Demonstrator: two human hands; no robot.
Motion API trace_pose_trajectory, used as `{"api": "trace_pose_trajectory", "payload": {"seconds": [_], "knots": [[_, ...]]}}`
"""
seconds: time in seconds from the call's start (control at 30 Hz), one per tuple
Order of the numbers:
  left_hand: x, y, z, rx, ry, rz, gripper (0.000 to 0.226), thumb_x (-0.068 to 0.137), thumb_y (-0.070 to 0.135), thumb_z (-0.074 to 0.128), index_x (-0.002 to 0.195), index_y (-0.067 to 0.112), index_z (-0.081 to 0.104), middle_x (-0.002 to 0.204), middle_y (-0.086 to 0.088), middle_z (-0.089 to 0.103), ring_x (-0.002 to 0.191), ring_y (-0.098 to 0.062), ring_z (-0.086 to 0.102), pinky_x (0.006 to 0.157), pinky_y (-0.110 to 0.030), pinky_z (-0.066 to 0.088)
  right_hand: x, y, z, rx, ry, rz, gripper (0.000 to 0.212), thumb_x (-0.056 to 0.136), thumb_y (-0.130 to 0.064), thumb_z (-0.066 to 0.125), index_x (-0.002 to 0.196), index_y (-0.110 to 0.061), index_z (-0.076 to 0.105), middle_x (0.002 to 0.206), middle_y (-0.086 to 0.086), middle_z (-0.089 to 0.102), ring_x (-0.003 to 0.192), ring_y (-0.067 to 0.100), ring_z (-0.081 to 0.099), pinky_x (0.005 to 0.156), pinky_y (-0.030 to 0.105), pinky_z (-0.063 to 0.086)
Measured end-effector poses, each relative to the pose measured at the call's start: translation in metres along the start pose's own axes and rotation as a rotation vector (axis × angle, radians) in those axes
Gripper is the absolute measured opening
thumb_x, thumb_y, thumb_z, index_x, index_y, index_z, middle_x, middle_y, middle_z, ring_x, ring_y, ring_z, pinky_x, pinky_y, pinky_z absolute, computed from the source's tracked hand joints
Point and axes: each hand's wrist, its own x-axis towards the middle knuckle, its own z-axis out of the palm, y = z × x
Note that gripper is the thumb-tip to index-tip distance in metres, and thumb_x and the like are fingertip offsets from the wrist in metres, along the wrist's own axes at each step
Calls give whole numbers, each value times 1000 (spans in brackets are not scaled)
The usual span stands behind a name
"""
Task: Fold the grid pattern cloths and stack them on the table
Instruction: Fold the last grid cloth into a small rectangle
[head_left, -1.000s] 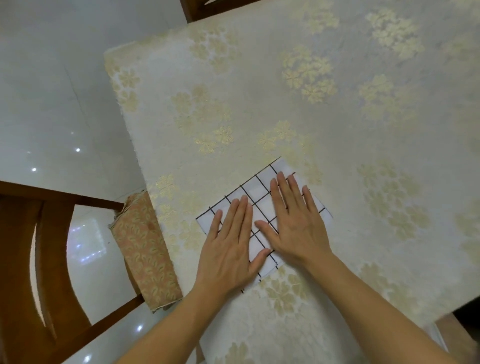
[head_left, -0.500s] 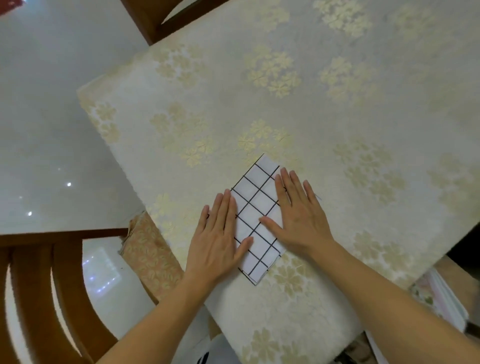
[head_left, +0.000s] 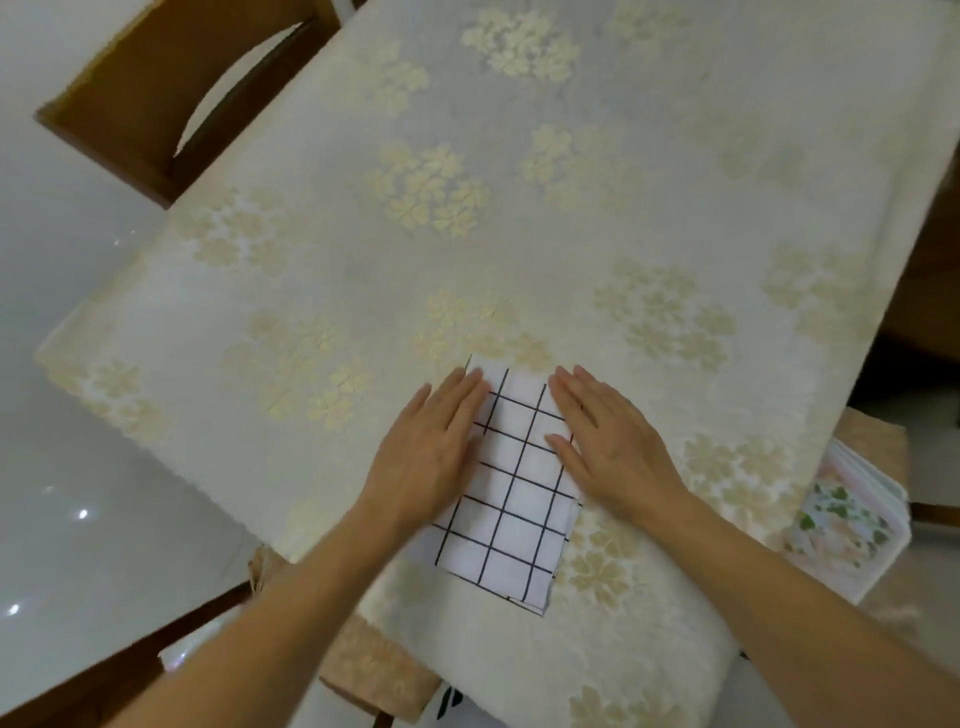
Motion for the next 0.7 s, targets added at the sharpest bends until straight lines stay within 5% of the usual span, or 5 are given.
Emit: {"api": "trace_pose_trajectory", "payload": {"seconds": [0.17,0.3,0.7], "knots": [[79,-28,-4,127,-53,377,45,84,2,66,128,-4,57,126,-20,62,108,-36,62,88,-45,54,-3,12,9,35,207,105,33,95,-21,63,125,-6,66,127,9,65,120,29,59,91,45,55],[93,-30,-3,163,-73,484,35,83,2,70,116,0,59,112,-17,61,90,-32,58,68,-41,52,11,6,8,28,266,141,23,89,-18,69,110,-10,70,103,5,64,92,26,58,72,39,52],[92,-23,1,150,-44,458,9,89,3,62,97,4,57,87,-11,50,72,-22,38,58,-34,36,31,-6,8,112,219,148,17,84,-24,76,99,-18,70,97,1,57,88,23,54,75,38,47]]}}
